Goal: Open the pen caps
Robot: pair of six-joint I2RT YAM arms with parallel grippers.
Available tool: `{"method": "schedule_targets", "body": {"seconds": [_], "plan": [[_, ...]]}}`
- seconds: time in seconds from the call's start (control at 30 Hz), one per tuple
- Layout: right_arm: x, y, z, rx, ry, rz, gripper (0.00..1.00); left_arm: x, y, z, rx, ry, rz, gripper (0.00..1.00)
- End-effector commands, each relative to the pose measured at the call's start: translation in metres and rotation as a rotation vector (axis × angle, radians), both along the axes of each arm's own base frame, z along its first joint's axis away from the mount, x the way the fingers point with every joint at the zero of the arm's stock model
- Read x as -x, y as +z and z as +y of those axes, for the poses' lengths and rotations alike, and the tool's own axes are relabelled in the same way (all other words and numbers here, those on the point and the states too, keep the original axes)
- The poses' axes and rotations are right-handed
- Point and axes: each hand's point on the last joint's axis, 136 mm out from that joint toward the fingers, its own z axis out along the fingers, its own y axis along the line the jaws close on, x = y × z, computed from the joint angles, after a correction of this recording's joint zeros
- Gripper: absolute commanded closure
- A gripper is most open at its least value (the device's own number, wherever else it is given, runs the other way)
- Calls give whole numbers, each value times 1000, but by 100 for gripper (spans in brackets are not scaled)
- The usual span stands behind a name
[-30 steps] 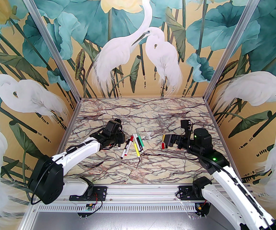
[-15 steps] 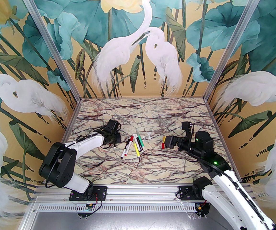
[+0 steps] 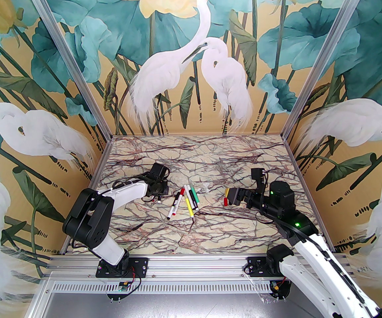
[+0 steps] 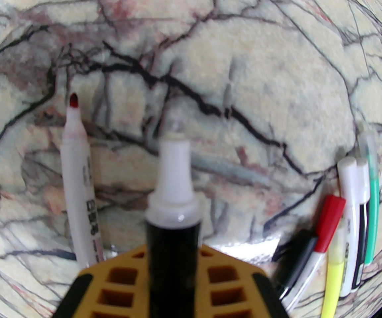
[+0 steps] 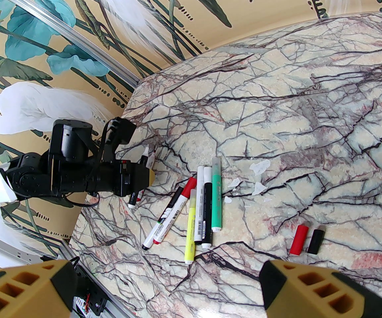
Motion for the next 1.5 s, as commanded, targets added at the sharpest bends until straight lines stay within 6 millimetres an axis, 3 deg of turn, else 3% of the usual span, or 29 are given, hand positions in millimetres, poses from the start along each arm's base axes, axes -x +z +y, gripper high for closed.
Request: {"method": "schedule_targets", "body": {"seconds": [0.0,0.77,1.23,1.47], "plan": [[-3,7,1,-9,-6,-21,0,-10,-1,5,-41,16,-6,94],[-2,6,4,-5,10,-3,1,-11,-24,11,-98,65,70,89],[-1,-3,5,-1,5,16,1,-7,-32,12,-110,64,105,71],[-1,-6,6,1,11,22,1,-8,-28,12,-106,66,105,70]]}}
